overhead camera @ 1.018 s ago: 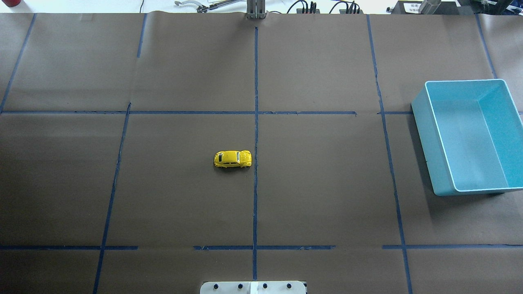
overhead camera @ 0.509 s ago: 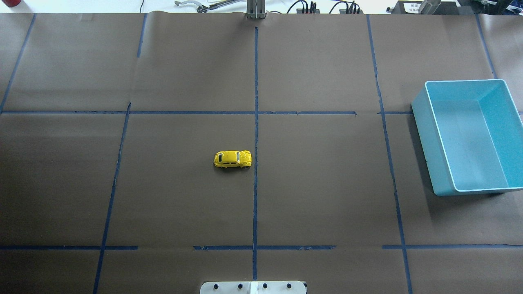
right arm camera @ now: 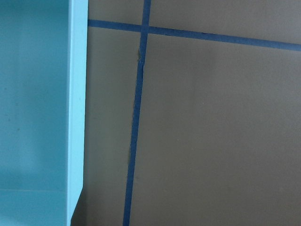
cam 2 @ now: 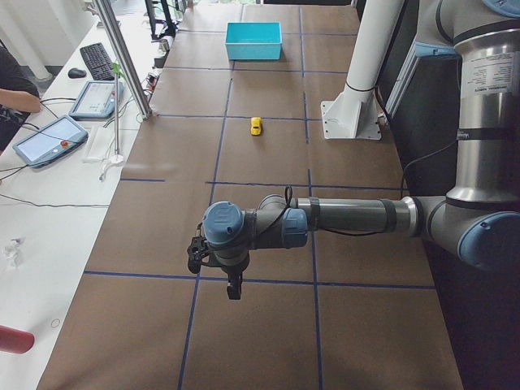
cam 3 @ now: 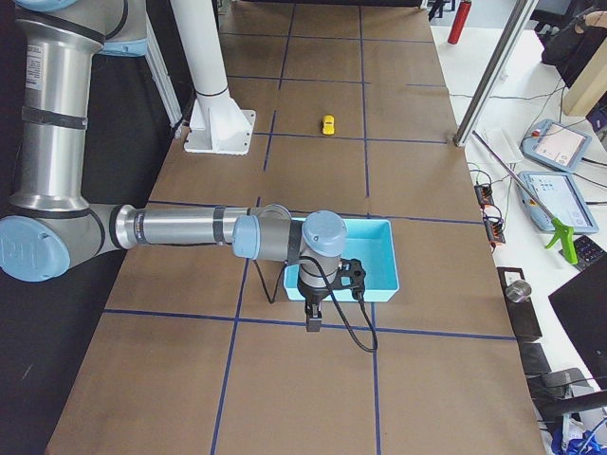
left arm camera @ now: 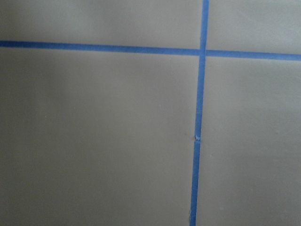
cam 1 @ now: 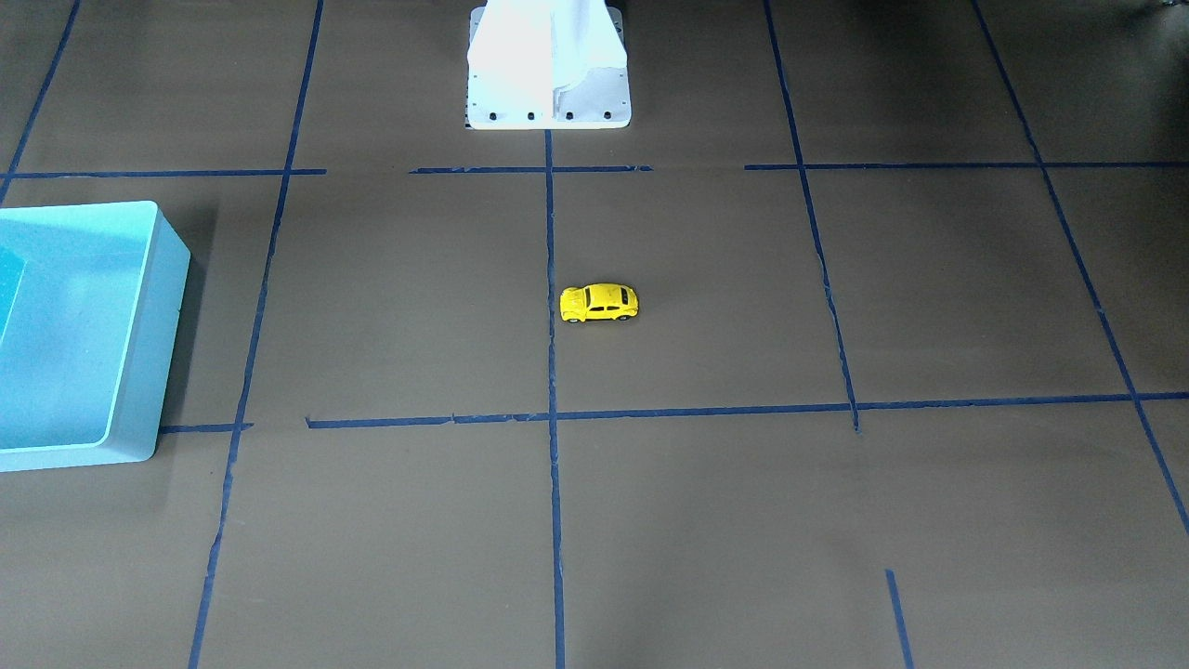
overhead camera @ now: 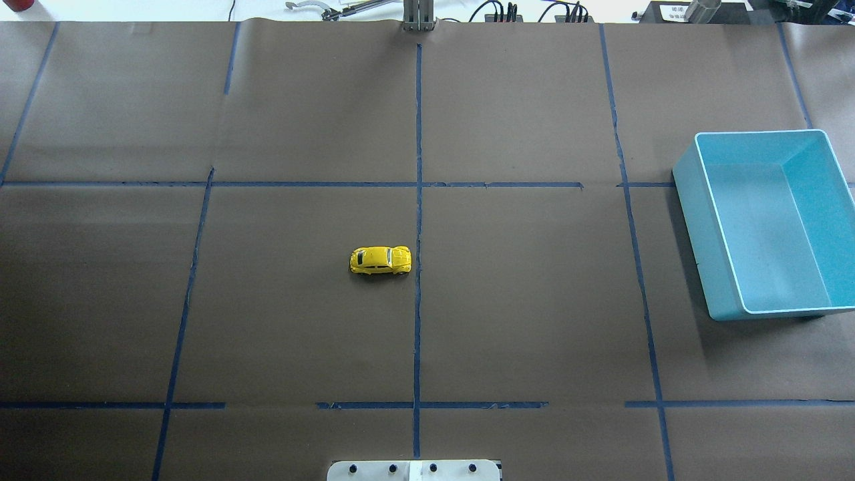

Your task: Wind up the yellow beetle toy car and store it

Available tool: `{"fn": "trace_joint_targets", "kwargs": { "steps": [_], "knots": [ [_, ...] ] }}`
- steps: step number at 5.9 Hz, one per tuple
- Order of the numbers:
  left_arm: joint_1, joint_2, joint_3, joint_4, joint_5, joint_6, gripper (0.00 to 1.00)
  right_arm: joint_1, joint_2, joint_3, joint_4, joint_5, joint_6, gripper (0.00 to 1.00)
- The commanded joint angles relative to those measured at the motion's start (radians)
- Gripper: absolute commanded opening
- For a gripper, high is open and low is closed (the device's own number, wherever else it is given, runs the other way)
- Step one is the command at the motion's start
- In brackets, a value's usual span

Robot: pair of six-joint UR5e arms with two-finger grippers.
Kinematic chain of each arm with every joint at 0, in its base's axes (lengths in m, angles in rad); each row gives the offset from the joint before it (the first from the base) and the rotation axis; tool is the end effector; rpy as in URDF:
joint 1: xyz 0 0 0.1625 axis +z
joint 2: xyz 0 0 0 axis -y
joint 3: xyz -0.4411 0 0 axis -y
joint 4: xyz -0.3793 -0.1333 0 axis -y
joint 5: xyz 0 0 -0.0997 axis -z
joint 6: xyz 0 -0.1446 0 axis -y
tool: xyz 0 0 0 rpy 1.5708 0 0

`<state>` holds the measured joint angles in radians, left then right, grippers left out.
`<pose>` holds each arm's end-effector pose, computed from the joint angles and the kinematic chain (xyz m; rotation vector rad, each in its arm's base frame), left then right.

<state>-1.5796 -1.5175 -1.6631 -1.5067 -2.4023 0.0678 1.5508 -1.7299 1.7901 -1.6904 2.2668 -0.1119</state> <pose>-0.0304 -0.4525 0.6881 0.0082 0.8318 0.0451 0.0325 -0.4024 0.6919 -0.0250 -0.6980 -0.1058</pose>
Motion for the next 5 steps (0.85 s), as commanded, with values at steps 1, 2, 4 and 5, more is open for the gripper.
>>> {"fn": "trace_joint_targets", "kwargs": {
  "steps": [1,2,4,5],
  "knots": [
    [0.123,-0.144,-0.049,0.006,-0.052,0.015,1.00,0.000,0.001,0.000,0.000,-0.001,0.000,1.00],
    [0.207,-0.233,-0.079,0.006,-0.047,0.012,1.00,0.000,0.003,-0.003,0.000,-0.001,0.000,1.00],
    [0.361,-0.353,-0.134,0.006,-0.031,0.010,1.00,0.000,0.004,-0.005,0.000,0.000,0.000,1.00],
    [0.406,-0.407,-0.144,0.006,-0.032,0.010,1.00,0.000,0.004,-0.005,0.000,0.000,0.000,1.00]
  ]
}}
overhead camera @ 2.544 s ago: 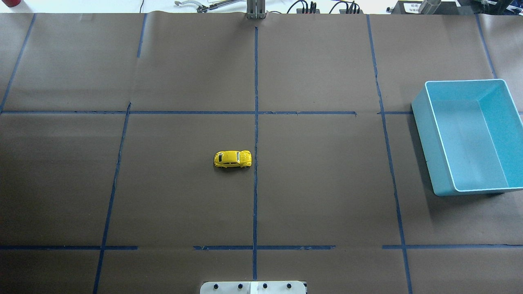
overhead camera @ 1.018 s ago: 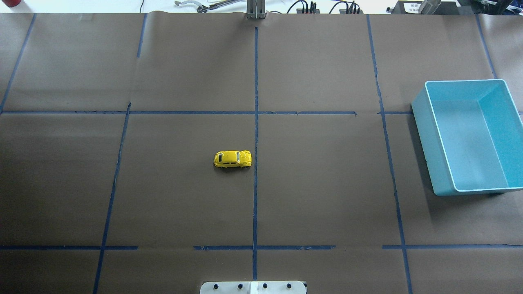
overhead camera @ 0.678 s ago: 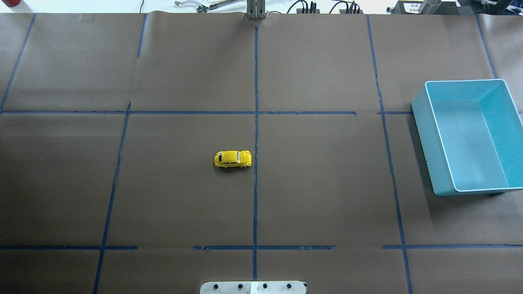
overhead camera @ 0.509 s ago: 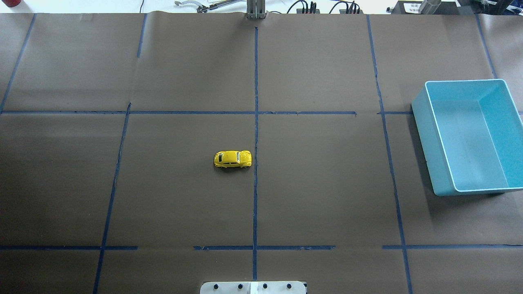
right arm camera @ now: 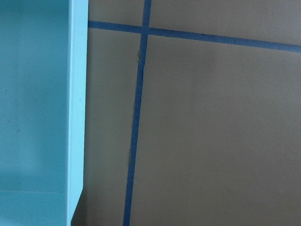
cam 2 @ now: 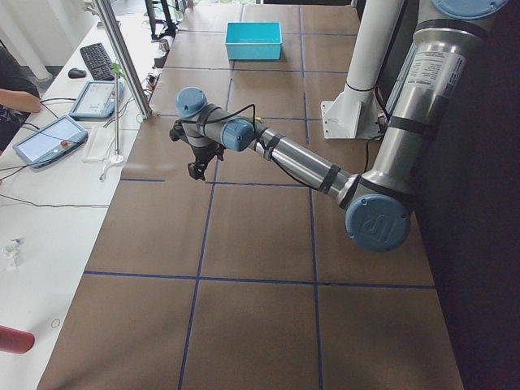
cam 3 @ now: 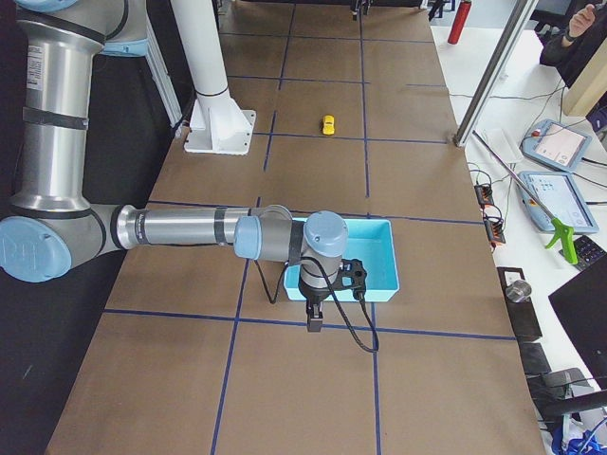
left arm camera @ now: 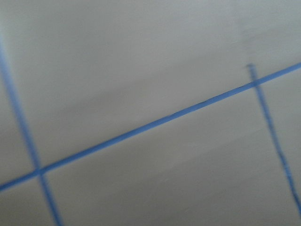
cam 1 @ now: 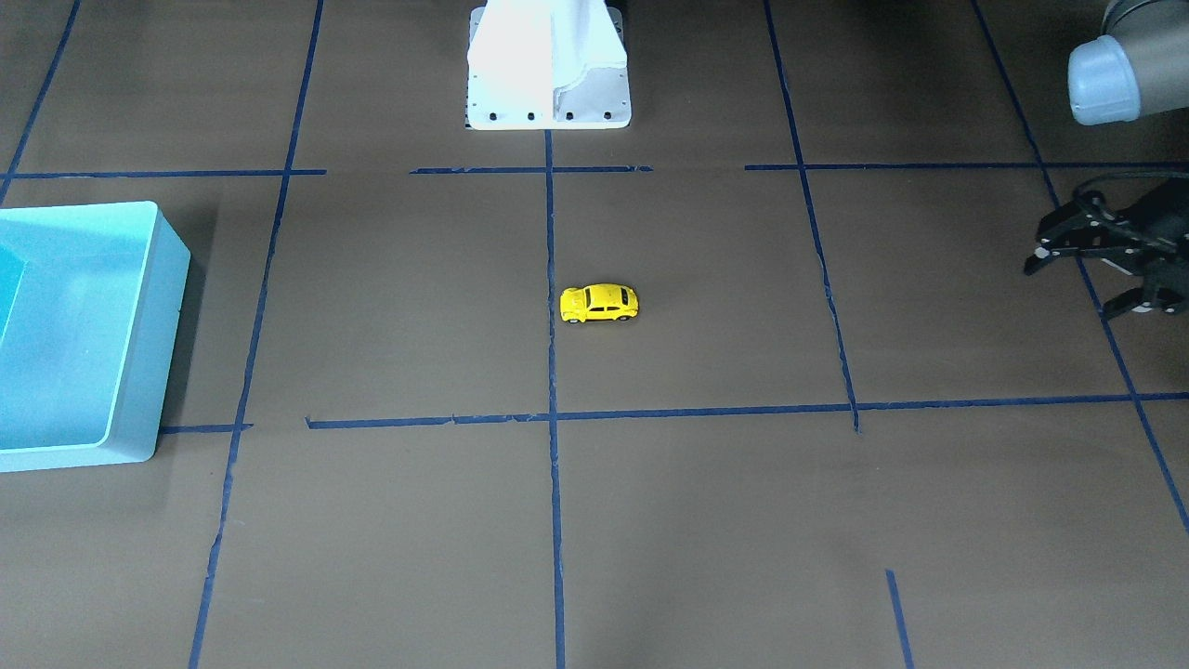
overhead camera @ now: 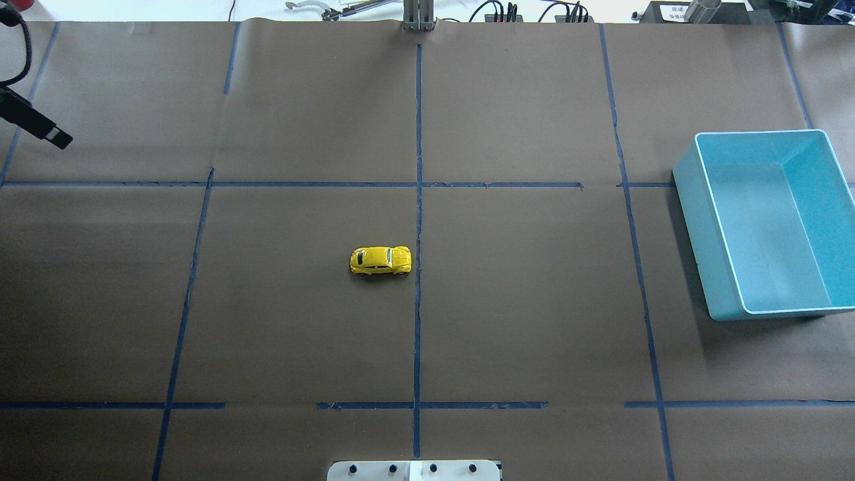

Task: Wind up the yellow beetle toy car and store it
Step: 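Reach the left gripper down onto the yellow beetle toy car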

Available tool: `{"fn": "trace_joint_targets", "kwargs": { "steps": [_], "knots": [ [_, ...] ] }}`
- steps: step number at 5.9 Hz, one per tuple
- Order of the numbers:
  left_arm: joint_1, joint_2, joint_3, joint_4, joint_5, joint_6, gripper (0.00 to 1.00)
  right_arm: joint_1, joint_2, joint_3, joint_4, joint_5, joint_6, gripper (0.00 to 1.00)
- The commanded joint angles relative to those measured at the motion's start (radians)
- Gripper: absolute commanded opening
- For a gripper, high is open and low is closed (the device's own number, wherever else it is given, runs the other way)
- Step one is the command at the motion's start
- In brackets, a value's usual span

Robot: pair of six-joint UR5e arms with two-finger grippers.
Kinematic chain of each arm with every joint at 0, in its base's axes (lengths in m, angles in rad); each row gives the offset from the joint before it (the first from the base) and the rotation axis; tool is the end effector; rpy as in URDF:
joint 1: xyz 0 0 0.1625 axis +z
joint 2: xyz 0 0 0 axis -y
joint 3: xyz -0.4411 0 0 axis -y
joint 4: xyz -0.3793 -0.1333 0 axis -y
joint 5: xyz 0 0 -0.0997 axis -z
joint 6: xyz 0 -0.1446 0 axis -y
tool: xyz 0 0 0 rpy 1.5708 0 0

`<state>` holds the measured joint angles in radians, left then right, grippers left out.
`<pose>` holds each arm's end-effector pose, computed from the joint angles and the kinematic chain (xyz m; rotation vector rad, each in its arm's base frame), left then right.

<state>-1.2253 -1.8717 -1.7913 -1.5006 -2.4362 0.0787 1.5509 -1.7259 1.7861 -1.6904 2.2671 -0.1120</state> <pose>0.1781 -0.5632 0.4357 0.3100 0.9117 0.5865 0.0325 -0.4041 0.6921 -0.0249 -0.6983 -0.1058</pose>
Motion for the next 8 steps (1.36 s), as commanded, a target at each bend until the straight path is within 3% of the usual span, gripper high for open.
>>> {"fn": "trace_joint_targets", "kwargs": {
  "steps": [1,2,4,5,6,8],
  "knots": [
    [0.097,-0.088,-0.019,-0.001,0.003,0.000,1.00,0.000,0.000,-0.001,0.000,0.000,0.000,1.00],
    [0.156,-0.124,-0.020,-0.003,0.011,0.003,1.00,0.000,0.000,-0.002,0.000,0.000,0.002,1.00],
    [0.347,-0.213,-0.043,-0.007,0.188,0.006,1.00,0.000,0.000,-0.001,0.000,0.000,0.002,1.00],
    [0.430,-0.304,-0.004,-0.001,0.195,0.012,1.00,0.000,0.000,-0.001,0.000,0.000,0.000,1.00],
    [0.484,-0.355,0.006,0.000,0.283,0.013,1.00,0.000,0.000,-0.001,0.000,0.000,0.000,1.00],
    [0.542,-0.415,0.076,0.035,0.292,0.120,1.00,0.000,0.002,-0.002,0.000,0.000,0.000,1.00]
  ]
}}
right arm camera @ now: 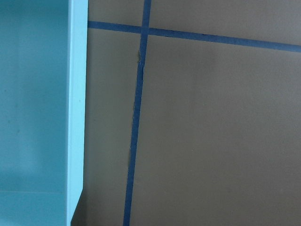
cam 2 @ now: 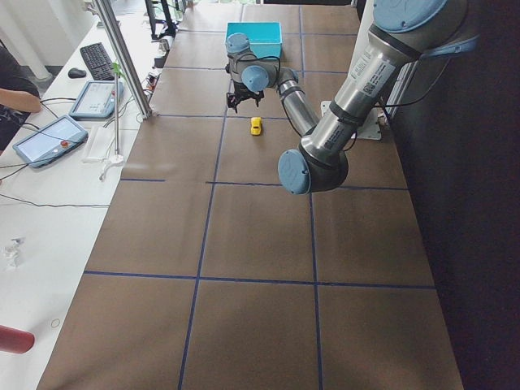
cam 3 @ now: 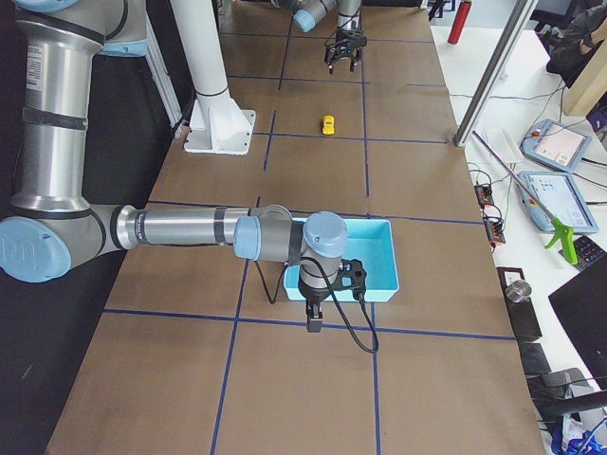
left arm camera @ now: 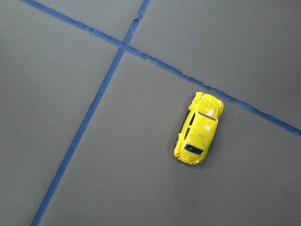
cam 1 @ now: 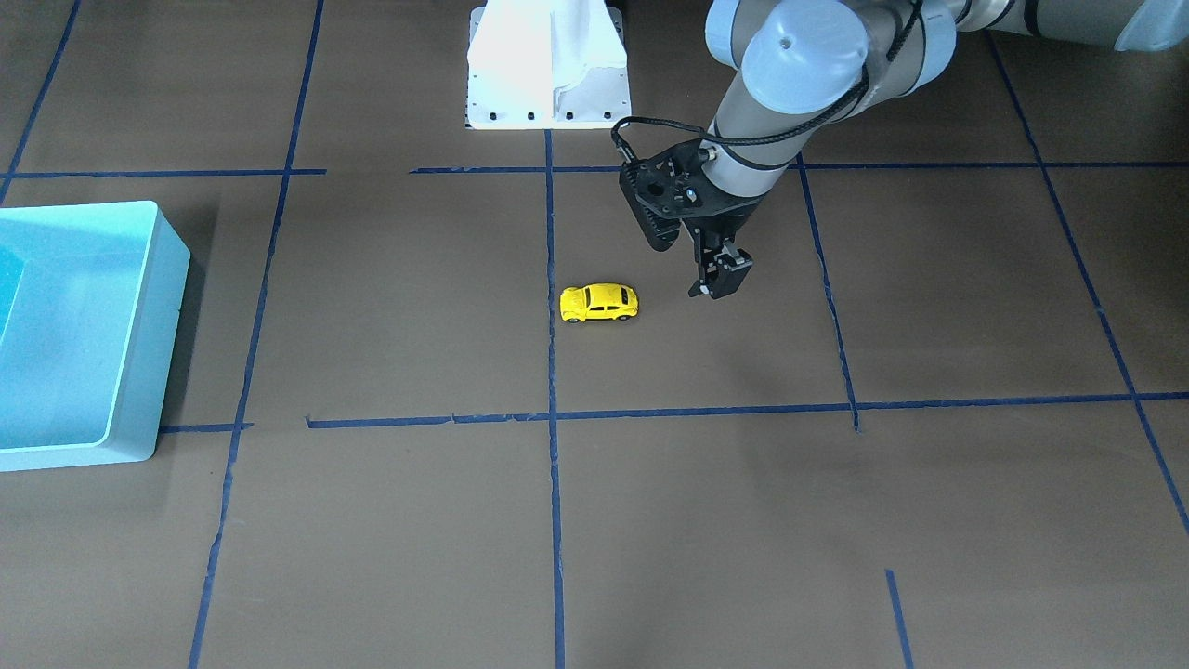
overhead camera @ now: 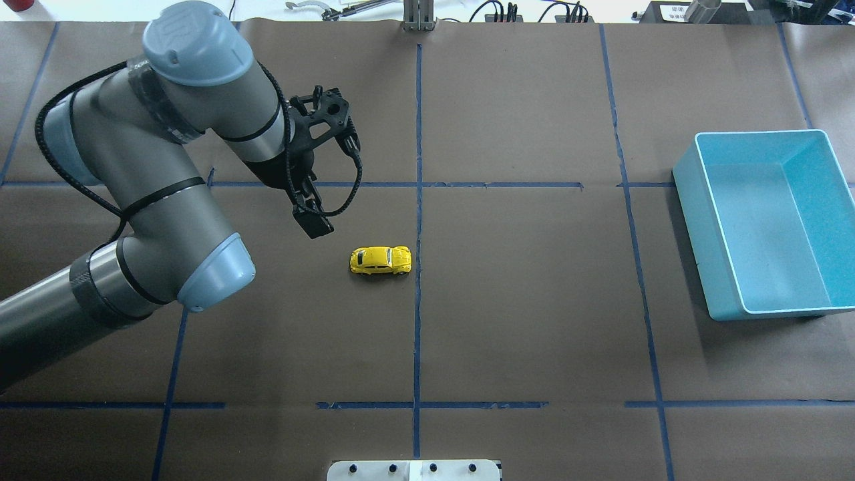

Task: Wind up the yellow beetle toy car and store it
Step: 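Reach the left gripper down onto the yellow beetle toy car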

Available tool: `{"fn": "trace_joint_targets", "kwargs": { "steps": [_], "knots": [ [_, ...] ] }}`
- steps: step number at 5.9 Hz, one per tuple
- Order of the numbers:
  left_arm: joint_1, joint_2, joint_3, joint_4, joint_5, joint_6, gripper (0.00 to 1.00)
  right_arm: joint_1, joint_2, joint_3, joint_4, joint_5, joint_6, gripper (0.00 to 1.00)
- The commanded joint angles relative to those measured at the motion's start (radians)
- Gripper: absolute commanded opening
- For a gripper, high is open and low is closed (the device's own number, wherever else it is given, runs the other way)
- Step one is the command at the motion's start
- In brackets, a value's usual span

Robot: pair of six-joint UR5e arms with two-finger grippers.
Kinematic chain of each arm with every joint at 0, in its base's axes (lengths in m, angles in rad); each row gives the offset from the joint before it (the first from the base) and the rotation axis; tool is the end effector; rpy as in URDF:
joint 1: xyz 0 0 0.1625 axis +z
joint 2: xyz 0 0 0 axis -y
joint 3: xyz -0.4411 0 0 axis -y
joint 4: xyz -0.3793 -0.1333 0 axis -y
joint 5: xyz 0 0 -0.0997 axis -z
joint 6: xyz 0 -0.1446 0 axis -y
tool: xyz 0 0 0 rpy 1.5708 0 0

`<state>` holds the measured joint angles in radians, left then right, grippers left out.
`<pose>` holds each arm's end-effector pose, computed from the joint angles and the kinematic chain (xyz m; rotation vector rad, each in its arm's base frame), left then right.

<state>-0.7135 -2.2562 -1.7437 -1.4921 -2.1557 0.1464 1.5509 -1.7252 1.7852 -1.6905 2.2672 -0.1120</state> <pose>0.4813 -0.4873 0.2326 0.5481 0.8313 1.1524 0.0325 -0.4044 0.6923 -0.0252 -0.6984 -0.1057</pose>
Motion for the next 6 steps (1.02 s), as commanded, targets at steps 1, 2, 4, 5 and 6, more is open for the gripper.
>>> {"fn": "trace_joint_targets", "kwargs": {
  "steps": [1,2,4,5,6],
  "knots": [
    [0.046,-0.076,0.062,0.044,0.016,0.120,1.00,0.000,0.001,-0.001,0.000,0.000,0.000,1.00],
    [0.069,-0.145,0.128,0.052,0.073,0.139,1.00,0.000,0.001,0.000,0.000,0.000,0.000,1.00],
    [0.138,-0.192,0.186,0.059,0.204,0.219,1.00,0.000,0.003,0.000,0.000,0.002,0.000,1.00],
    [0.182,-0.209,0.231,0.056,0.280,0.222,1.00,0.000,0.001,0.000,0.000,0.002,0.000,1.00],
    [0.187,-0.207,0.225,0.055,0.281,0.222,1.00,0.000,0.001,-0.001,0.000,0.000,0.000,1.00]
  ]
}}
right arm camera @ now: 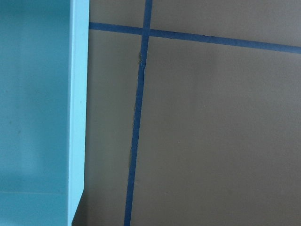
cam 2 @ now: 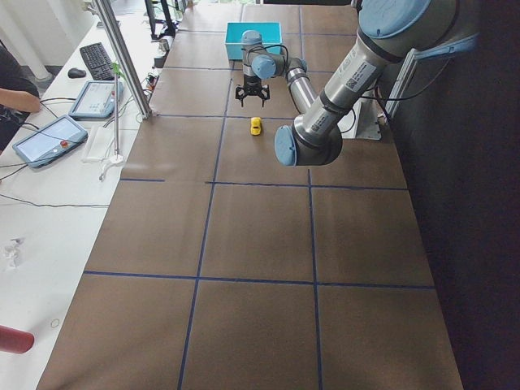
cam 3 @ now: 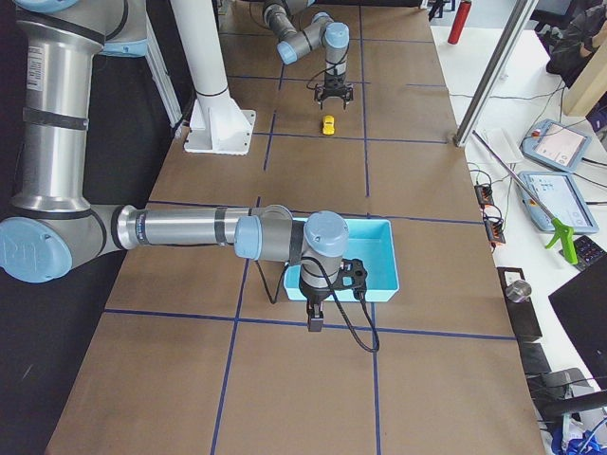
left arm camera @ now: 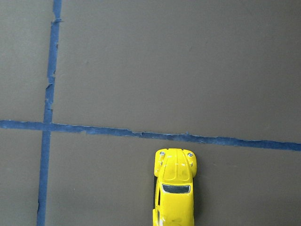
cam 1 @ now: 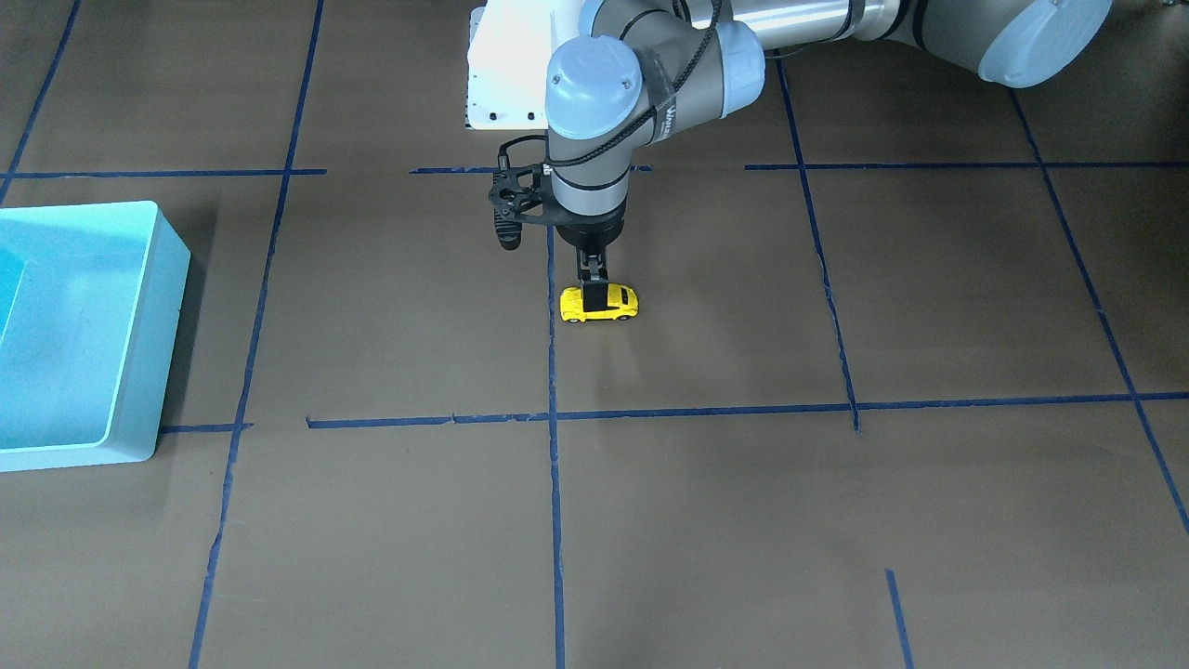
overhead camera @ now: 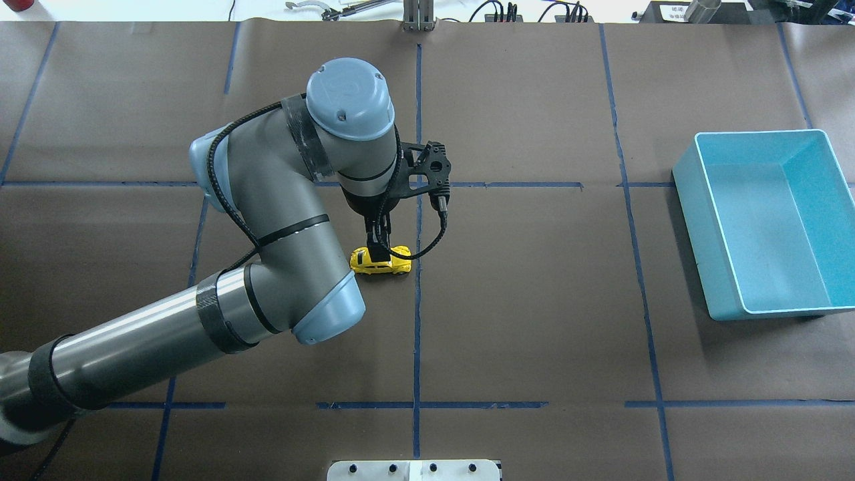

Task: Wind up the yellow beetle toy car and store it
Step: 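Press the car down with the left gripper and drag it backward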

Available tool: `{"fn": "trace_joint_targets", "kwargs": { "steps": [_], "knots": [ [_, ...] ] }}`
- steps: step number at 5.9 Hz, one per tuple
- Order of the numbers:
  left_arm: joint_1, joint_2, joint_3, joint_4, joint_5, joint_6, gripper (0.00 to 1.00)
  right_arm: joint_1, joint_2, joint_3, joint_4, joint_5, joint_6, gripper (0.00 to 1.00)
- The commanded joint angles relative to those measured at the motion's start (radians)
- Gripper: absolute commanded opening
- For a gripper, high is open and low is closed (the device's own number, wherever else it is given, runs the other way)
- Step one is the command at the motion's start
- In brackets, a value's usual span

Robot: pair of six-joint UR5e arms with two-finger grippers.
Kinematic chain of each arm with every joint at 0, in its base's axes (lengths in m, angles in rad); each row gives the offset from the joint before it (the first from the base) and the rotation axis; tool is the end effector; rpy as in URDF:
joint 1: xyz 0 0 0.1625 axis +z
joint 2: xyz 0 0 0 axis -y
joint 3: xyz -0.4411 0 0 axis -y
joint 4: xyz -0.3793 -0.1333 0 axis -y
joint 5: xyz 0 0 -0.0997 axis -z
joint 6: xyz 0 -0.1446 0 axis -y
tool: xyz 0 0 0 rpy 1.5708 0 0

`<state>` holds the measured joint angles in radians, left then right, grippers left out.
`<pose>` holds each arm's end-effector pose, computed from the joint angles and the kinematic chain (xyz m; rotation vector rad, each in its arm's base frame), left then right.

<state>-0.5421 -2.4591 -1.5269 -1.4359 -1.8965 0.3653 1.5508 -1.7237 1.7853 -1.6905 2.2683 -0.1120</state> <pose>0.6054 -0.4662 0.1961 0.6180 0.5748 1.4342 0.0323 -0.4052 0.6915 -0.0236 -0.6995 -0.1063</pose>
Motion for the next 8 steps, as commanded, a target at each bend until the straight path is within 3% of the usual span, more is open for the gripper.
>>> {"fn": "trace_joint_targets", "kwargs": {
  "steps": [1,4,6,8],
  "knots": [
    [0.040,-0.012,0.040,0.002,0.025,0.001,1.00,0.000,0.001,0.000,0.000,0.000,0.000,1.00],
    [0.050,-0.076,0.166,0.024,0.028,-0.002,1.00,0.000,0.001,0.000,0.000,0.000,0.000,1.00],
    [0.066,-0.102,0.230,0.023,0.083,-0.005,1.00,0.000,0.001,0.000,0.000,0.000,0.000,1.00],
    [0.083,-0.115,0.261,0.023,0.085,-0.023,1.00,0.000,0.000,0.000,0.000,-0.001,0.000,1.00]
  ]
}}
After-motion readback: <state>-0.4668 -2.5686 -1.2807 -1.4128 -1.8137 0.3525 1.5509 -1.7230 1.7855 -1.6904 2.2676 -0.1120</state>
